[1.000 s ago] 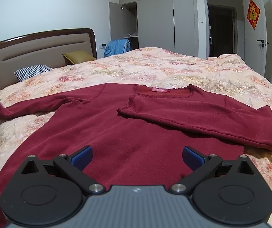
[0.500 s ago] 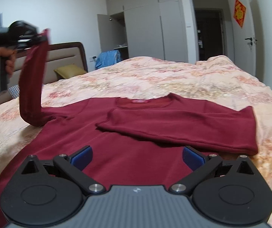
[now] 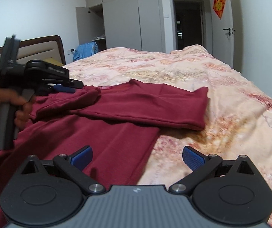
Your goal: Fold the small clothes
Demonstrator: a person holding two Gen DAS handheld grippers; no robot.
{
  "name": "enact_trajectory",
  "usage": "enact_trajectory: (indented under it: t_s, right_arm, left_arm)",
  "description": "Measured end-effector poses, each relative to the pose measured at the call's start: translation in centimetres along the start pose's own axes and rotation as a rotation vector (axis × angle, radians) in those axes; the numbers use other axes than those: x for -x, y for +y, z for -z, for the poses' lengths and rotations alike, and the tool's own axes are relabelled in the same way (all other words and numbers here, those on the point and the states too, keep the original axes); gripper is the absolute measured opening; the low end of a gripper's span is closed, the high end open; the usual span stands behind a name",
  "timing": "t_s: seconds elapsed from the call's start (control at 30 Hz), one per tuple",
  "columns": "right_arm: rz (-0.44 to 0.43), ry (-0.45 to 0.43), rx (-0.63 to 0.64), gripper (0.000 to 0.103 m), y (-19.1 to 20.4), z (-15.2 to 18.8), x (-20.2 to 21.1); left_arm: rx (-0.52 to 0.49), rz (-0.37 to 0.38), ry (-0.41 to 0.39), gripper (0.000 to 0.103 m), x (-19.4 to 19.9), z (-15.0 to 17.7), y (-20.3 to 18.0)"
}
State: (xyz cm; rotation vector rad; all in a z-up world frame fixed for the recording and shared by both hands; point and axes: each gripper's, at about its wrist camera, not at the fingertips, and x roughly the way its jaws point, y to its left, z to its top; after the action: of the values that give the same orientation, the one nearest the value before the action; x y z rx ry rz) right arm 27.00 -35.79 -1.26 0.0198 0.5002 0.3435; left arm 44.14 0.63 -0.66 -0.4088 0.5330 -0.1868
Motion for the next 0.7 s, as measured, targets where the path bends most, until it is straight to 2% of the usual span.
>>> enact_trajectory:
  t_s: [0.03,0.13,0.23,0.37,0.43,0.5,0.57,0.7]
  right_arm:
    - [0.002,0.003,-0.005,0.103,0.0,0.1,0.0]
    - [-0.012,0.001,-0.027,0.103,0.1,-0.4,-0.5]
    - [-0.069,-0.006,-0.034,0.103,0.8,-1.8,-1.7]
    - [-0.172,0.018,-0.04,0.103,2.6,-4.4,-5.1]
    - [-0.226,0.033,-0.046,0.103,3.7,-5.9,-7.3]
    - [-0.243,0.049,-0.049,0.103,4.8,-7.6,-9.6]
    - [-0.248,0.064,-0.052,0.102,6.0,-9.2,-11.7]
    - [-0.272,0.081,-0.061,0.088,8.8,-12.1,-14.8]
  left_arm:
    - [0.001,-0.003,-0.006,0.083,0.7,-0.4,-0.1]
    - [-0.047,-0.037,-0.017,0.095,3.9,-0.7,1.1]
    - [-0.116,-0.115,-0.051,0.102,7.2,-1.2,2.6]
    - [-0.225,-0.254,-0.071,0.102,10.1,-1.0,5.9]
    - [-0.262,-0.33,-0.057,0.102,10.9,-0.8,7.8]
    - [-0.275,-0.386,-0.036,0.102,11.3,-0.4,9.8]
    - [-0.257,-0.419,-0.009,0.102,11.7,-0.2,11.6]
    - [-0.197,-0.412,0.004,0.102,12.6,0.4,13.9]
